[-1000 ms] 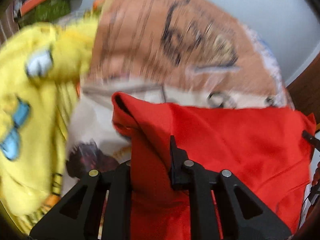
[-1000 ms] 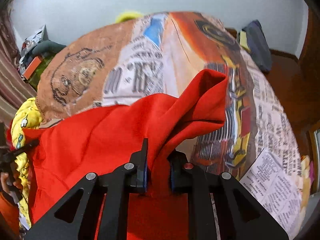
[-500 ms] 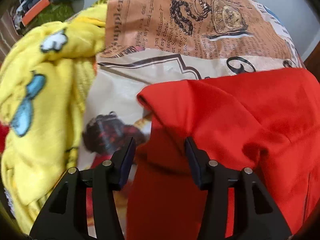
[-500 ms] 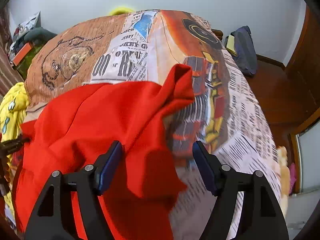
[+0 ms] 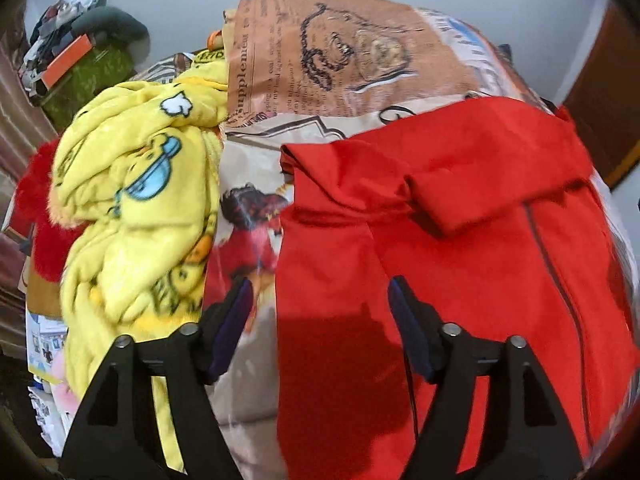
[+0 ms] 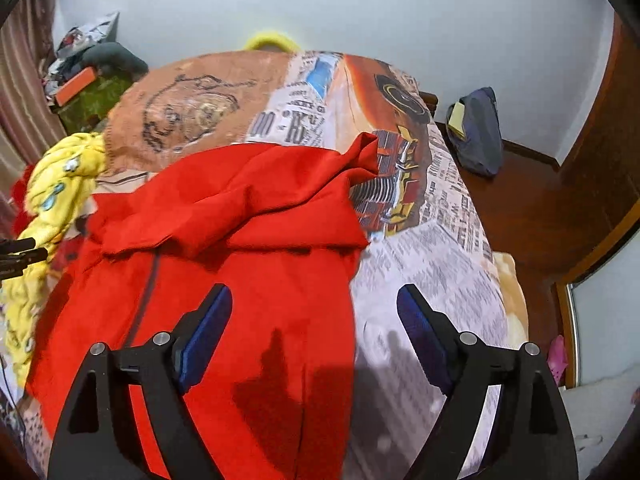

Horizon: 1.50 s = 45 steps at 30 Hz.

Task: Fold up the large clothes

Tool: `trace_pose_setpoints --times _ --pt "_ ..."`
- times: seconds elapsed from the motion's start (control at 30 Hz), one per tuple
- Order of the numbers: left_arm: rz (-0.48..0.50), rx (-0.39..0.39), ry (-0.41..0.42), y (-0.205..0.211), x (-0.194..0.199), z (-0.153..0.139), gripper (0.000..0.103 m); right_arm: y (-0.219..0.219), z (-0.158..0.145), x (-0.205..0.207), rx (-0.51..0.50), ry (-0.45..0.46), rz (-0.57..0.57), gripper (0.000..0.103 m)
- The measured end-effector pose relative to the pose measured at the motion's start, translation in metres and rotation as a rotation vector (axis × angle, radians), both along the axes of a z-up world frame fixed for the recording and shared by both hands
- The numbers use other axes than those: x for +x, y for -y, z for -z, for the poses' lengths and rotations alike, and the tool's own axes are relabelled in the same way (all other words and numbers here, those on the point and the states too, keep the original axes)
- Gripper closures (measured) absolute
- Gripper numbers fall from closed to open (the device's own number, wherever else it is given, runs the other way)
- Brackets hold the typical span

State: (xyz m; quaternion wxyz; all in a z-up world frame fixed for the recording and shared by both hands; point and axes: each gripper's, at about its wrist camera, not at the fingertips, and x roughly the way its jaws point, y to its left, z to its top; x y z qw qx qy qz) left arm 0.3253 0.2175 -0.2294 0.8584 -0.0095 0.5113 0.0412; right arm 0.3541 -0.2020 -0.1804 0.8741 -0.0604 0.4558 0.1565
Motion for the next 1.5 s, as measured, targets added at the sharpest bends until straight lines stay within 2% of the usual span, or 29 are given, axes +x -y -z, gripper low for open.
trace_pose_setpoints --times 0.2,0.3,0.47,0.57,0.73,0.87,0.9,0.97,1.0,1.07,1.13,1.17,1.23,1.27,1.3,1.33,1.4,1.5 --pt "0.000 -0.101 -0.016 0.000 -0.063 0.002 0.026 0.007 -0.003 -0.044 0.027 -0.006 -0.023 0.017" --pt "-0.017 -0.110 -0.041 -0.004 -0.086 0.013 0.026 0.014 0.005 -0.064 0.036 -0.030 -0.023 0.017" --pt "-0.064 -0.190 -0.106 -0.017 -0.122 0.039 0.026 0.030 0.029 -0.090 0.042 -0.108 -0.001 0.017" --pt "-0.085 -0.212 -0.131 -0.022 -0.137 0.053 0.026 0.043 0.045 -0.101 0.072 -0.186 0.024 0.017" --pt "-0.097 -0.326 -0.184 -0.026 -0.156 0.078 0.026 0.067 0.067 -0.116 0.140 -0.285 0.085 0.017" --pt "-0.106 -0.350 -0.201 -0.025 -0.164 0.091 0.026 0.074 0.075 -0.125 0.185 -0.316 0.093 0.017" --pt "-0.111 -0.342 -0.196 -0.024 -0.166 0.093 0.027 0.074 0.075 -0.127 0.187 -0.307 0.091 0.017" --pt "-0.102 -0.322 -0.184 -0.019 -0.168 0.092 0.035 0.071 0.076 -0.129 0.187 -0.291 0.084 0.017" --pt "-0.091 -0.315 -0.180 -0.017 -0.168 0.090 0.044 0.069 0.077 -0.130 0.188 -0.286 0.081 0.017" --pt "-0.074 -0.303 -0.170 -0.012 -0.172 0.087 0.054 0.063 0.078 -0.132 0.181 -0.270 0.059 0.021" --pt "-0.052 -0.317 -0.167 -0.008 -0.172 0.086 0.070 0.054 0.079 -0.133 0.171 -0.251 0.024 0.031" --pt "-0.050 -0.313 -0.167 -0.007 -0.172 0.086 0.073 0.052 0.079 -0.133 0.179 -0.247 0.012 0.035" --pt "-0.043 -0.309 -0.166 -0.005 -0.171 0.086 0.087 0.049 0.079 -0.131 0.208 -0.253 -0.009 0.052" --pt "-0.040 -0.314 -0.163 -0.004 -0.171 0.085 0.091 0.047 0.079 -0.130 0.215 -0.256 -0.013 0.055" --pt "-0.036 -0.319 -0.159 -0.003 -0.170 0.084 0.096 0.045 0.079 -0.129 0.218 -0.260 -0.012 0.063" --pt "-0.032 -0.318 -0.151 -0.001 -0.169 0.082 0.097 0.045 0.078 -0.128 0.224 -0.263 -0.016 0.077" --pt "-0.020 -0.307 -0.129 0.005 -0.163 0.076 0.098 0.045 0.077 -0.127 0.247 -0.279 -0.021 0.090" --pt "0.002 -0.292 -0.081 0.013 -0.159 0.059 0.099 0.045 0.075 -0.124 0.266 -0.287 -0.021 0.091"
